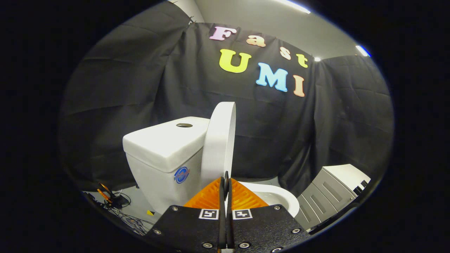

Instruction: Open the toilet lid.

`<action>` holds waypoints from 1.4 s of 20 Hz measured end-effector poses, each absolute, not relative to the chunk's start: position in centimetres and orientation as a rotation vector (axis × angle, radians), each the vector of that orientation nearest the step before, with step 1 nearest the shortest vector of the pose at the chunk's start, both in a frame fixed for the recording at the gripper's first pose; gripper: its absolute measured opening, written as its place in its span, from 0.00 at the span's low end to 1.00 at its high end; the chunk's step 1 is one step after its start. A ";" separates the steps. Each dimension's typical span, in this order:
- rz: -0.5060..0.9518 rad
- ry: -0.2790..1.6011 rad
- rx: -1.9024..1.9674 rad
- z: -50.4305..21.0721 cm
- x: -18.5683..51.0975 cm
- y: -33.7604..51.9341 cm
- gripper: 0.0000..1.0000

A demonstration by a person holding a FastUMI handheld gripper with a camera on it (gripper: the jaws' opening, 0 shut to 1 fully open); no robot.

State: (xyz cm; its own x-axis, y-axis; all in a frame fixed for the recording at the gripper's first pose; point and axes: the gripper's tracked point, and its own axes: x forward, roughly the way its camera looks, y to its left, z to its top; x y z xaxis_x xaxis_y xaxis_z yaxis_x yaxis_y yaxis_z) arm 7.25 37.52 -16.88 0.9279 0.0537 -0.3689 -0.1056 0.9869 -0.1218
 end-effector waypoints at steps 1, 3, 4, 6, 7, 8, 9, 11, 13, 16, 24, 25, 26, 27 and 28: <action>0.093 0.370 -0.165 -16.9 7.3 38.6 0.00; 0.105 0.366 -0.206 -16.9 7.2 39.6 0.00; 0.109 0.363 -0.211 -16.9 7.1 40.0 0.00; 0.104 0.360 -0.219 -16.7 6.9 40.3 0.00; 0.100 0.361 -0.225 -16.8 6.7 40.4 0.00; 0.100 0.360 -0.229 -16.7 6.8 40.4 0.00; 0.103 0.361 -0.220 -16.7 6.8 40.3 0.00; 0.113 0.371 -0.165 -16.9 7.2 39.3 0.00; 0.133 0.384 -0.100 -16.8 7.7 39.0 0.00; 0.218 0.405 -0.003 -16.4 7.5 39.4 0.08; 0.264 0.296 0.070 -11.2 6.9 34.3 0.76; 0.261 0.269 0.087 -10.2 7.0 33.0 0.85; 0.257 0.243 0.107 -9.0 7.1 31.5 0.94; 0.250 0.207 0.130 -7.5 7.3 29.6 0.94; 0.240 0.178 0.147 -6.3 7.5 27.7 0.94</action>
State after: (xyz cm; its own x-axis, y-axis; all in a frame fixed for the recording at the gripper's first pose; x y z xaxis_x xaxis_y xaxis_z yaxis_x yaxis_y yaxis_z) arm 7.46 27.71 -6.27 0.9558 0.2486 -0.1572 -0.2227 0.9607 0.1657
